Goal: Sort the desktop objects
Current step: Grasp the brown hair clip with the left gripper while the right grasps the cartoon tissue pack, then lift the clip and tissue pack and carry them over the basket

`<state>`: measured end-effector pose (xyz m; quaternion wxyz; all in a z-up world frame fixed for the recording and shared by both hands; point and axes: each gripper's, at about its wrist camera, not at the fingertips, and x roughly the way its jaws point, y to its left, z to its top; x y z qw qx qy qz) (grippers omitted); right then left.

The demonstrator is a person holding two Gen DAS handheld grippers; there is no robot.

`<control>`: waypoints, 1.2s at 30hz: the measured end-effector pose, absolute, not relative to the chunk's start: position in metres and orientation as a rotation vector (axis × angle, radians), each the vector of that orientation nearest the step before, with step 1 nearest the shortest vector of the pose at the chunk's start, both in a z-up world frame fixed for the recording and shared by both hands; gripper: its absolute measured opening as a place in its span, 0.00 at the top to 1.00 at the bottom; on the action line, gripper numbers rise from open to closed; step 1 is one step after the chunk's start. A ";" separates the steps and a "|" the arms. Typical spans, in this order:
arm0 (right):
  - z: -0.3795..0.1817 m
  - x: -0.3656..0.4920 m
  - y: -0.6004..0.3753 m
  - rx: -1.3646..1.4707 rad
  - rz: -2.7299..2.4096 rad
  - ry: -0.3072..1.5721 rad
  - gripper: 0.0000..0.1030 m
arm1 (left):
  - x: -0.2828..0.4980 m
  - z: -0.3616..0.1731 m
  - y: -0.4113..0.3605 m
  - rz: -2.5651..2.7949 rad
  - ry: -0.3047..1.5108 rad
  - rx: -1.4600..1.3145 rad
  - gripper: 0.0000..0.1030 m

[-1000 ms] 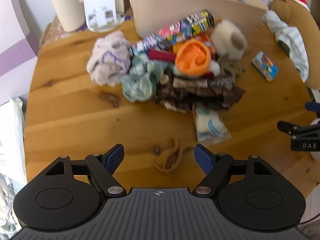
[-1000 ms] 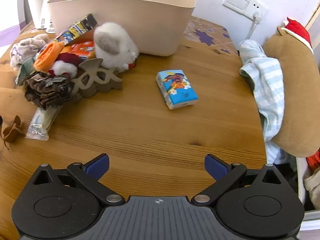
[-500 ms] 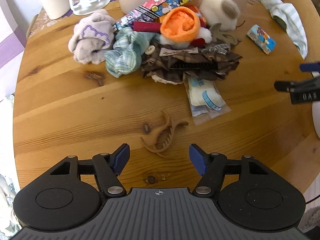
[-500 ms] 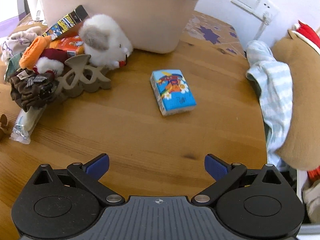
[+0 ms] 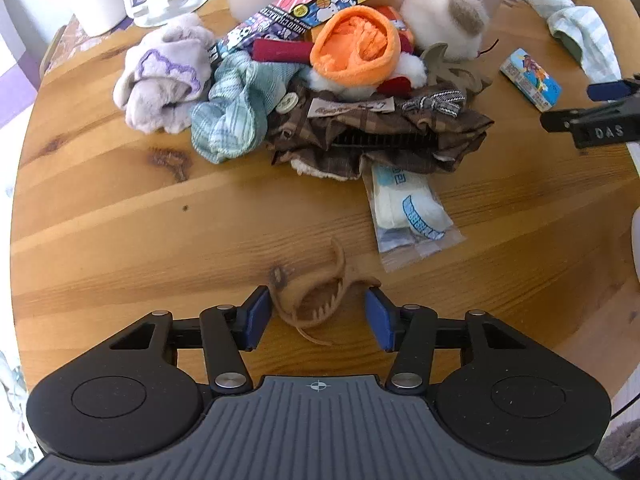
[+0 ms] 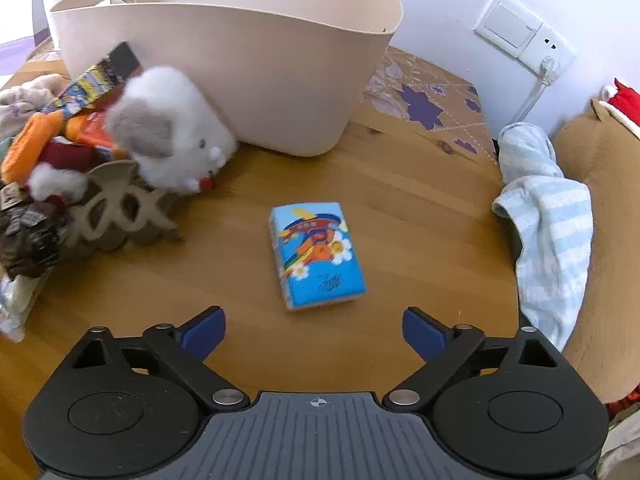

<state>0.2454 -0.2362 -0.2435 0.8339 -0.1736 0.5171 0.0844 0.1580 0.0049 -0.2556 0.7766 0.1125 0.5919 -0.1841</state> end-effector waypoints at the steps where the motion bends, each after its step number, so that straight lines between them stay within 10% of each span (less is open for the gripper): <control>1: -0.245 0.249 -0.237 -0.368 0.175 1.099 0.10 | 0.158 -0.256 0.005 -0.398 1.277 0.245 0.49; 10: -0.257 0.269 -0.232 -0.391 0.168 1.083 0.17 | 0.163 -0.256 0.011 -0.366 1.270 0.192 0.59; 19: -0.253 0.261 -0.223 -0.348 0.212 1.092 0.57 | 0.161 -0.256 0.021 -0.374 1.254 0.180 0.60; 36: -0.234 0.209 -0.228 -0.293 0.211 1.101 0.59 | 0.162 -0.234 0.026 -0.387 1.233 0.099 0.60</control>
